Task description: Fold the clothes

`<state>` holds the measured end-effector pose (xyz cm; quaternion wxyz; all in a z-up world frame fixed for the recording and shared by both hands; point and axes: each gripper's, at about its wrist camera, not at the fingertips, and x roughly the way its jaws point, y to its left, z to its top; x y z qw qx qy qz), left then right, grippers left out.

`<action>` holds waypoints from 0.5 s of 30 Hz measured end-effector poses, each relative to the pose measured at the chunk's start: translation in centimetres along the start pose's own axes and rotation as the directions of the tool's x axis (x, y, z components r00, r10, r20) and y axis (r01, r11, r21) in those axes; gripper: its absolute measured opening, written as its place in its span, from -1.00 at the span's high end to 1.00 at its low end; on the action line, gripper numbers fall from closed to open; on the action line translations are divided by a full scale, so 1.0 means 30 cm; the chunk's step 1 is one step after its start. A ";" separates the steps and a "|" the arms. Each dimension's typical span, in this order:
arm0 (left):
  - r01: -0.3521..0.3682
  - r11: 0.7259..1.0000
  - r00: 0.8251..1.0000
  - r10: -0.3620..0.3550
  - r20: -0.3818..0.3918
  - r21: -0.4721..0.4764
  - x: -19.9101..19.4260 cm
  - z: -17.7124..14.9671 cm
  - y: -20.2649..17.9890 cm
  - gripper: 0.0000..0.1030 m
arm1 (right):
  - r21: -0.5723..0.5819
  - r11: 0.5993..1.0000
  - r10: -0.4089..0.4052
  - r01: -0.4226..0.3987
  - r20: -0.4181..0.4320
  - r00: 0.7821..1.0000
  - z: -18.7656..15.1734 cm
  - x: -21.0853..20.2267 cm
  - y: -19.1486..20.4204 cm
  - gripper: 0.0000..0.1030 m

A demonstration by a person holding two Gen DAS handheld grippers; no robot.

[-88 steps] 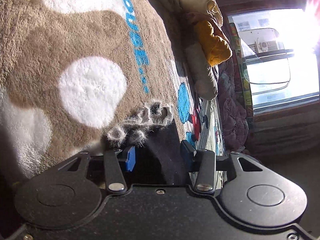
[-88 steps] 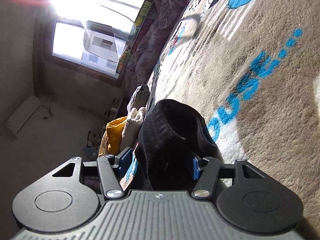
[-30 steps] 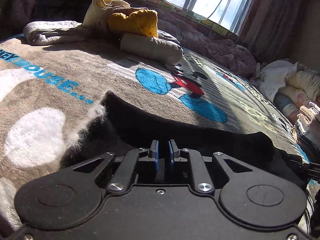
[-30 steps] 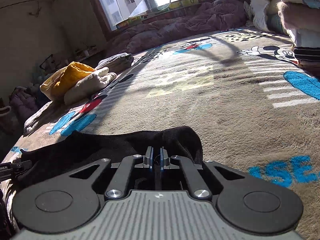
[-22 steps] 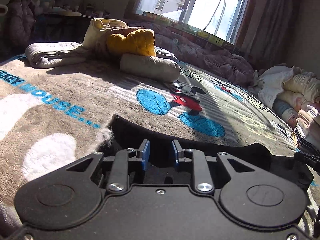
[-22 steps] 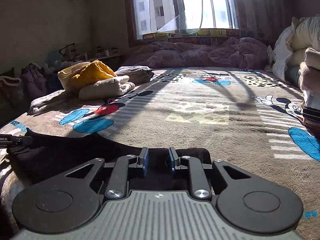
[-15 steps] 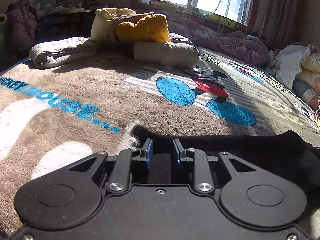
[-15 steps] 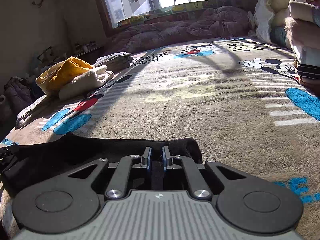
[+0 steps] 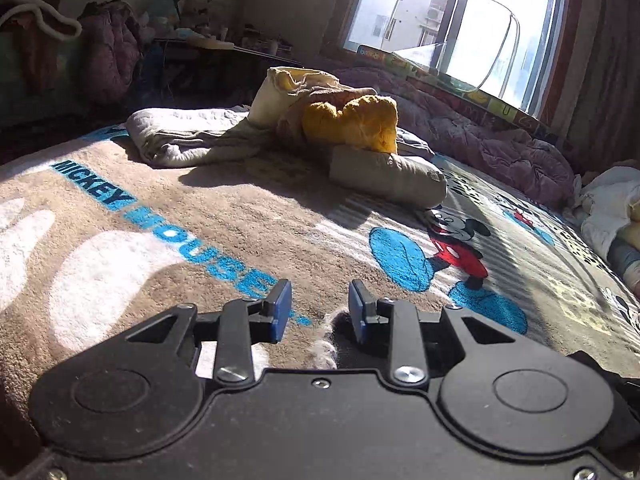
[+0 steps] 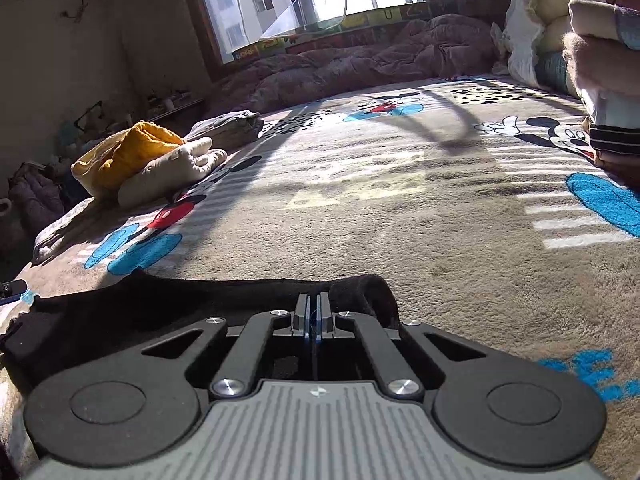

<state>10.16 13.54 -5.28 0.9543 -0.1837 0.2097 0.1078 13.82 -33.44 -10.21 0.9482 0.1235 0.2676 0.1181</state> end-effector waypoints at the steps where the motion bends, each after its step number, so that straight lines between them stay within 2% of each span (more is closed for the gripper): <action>1: 0.001 1.000 1.000 -0.001 0.006 -0.016 -0.027 0.001 0.013 0.45 | -0.022 1.000 0.004 -0.004 0.010 1.000 0.001 -0.013 0.013 0.86; 5: 0.009 0.997 1.000 -0.007 0.023 -0.079 -0.130 0.002 0.063 0.43 | -0.111 0.994 0.022 -0.016 0.051 0.998 0.003 -0.064 0.066 0.37; 7: 0.036 0.992 0.999 -0.037 -0.008 -0.124 -0.149 -0.010 0.069 0.38 | -0.153 0.988 0.035 -0.024 0.071 0.997 0.003 -0.094 0.091 0.32; 9: 0.061 0.984 0.997 -0.068 -0.037 -0.170 -0.168 -0.022 0.074 0.20 | -0.156 0.987 0.055 -0.041 0.086 0.995 0.002 -0.127 0.099 0.32; 10: 0.075 0.976 0.995 -0.088 -0.054 -0.204 -0.173 -0.032 0.079 0.02 | -0.138 0.989 0.061 -0.048 0.093 0.994 0.003 -0.143 0.093 0.31; 12: 0.109 0.934 0.982 -0.154 -0.106 -0.341 -0.157 -0.074 0.100 -0.09 | -0.093 0.994 0.060 -0.050 0.105 0.993 0.007 -0.173 0.069 0.30; 13: 0.121 0.905 0.974 -0.189 -0.129 -0.408 -0.149 -0.094 0.110 -0.19 | -0.072 0.996 0.055 -0.048 0.109 0.992 0.008 -0.187 0.056 0.29; 15: 0.136 0.838 0.953 -0.257 -0.161 -0.529 -0.133 -0.135 0.130 -0.21 | -0.035 0.999 0.039 -0.035 0.105 0.994 0.005 -0.203 0.027 0.27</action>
